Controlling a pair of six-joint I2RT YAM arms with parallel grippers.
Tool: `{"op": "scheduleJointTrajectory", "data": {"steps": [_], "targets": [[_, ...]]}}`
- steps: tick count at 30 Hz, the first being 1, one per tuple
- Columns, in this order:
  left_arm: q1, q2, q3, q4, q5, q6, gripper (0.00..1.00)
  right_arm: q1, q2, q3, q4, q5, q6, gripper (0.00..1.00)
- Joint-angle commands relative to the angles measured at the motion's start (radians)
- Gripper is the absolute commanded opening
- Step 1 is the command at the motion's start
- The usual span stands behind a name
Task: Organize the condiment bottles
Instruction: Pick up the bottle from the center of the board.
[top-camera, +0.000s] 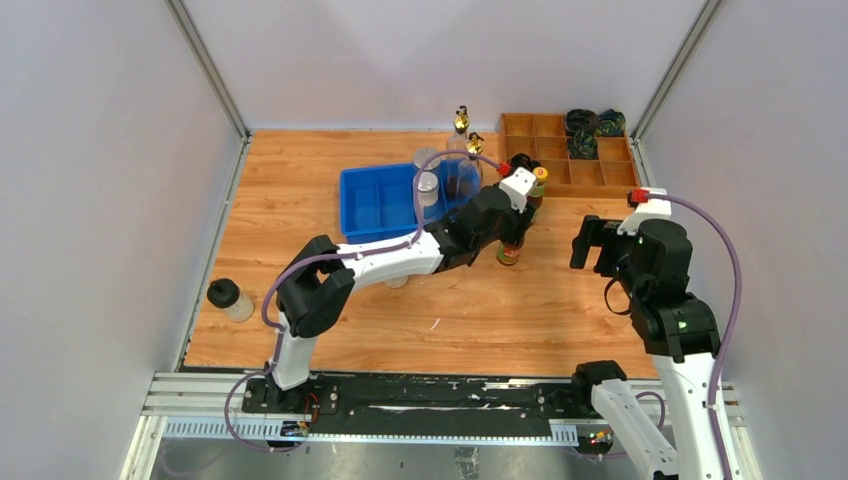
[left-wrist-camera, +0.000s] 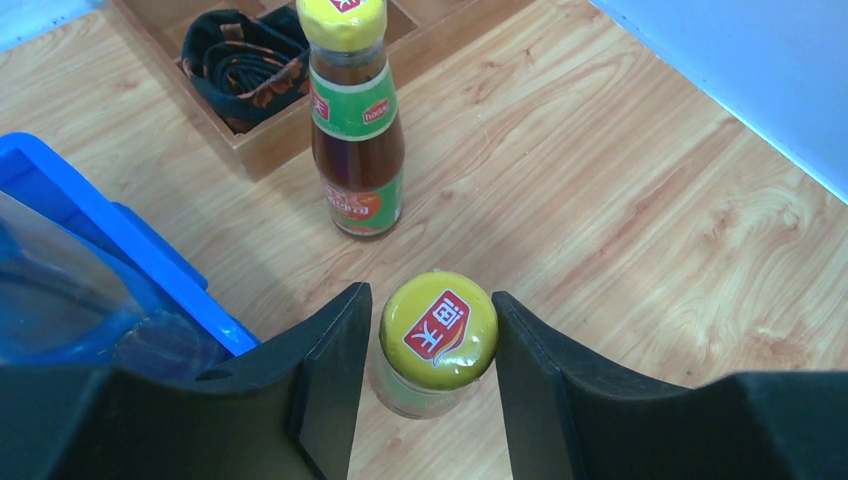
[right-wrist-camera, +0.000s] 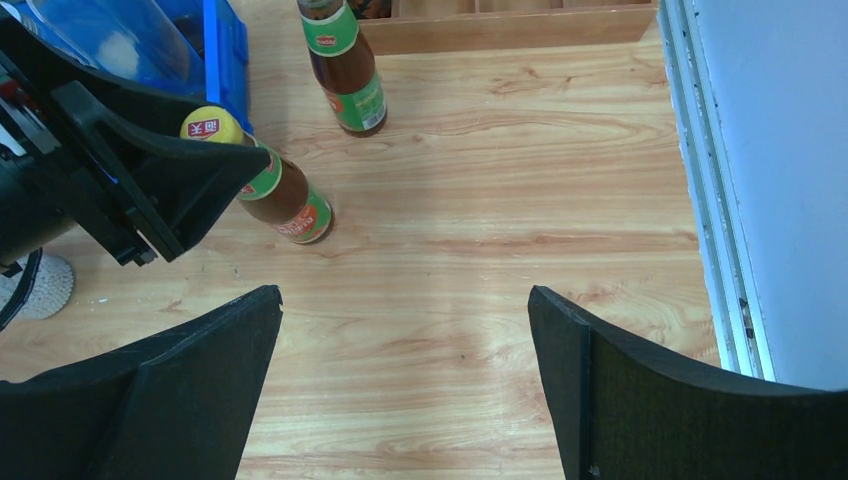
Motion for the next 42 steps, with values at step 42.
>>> {"op": "scheduleJointTrajectory", "data": {"steps": [42], "targets": [[0.061,-0.51,0.046,-0.437,-0.099,0.07,0.25,-0.018,-0.043,-0.052,0.004,-0.081,0.036,1.0]]}}
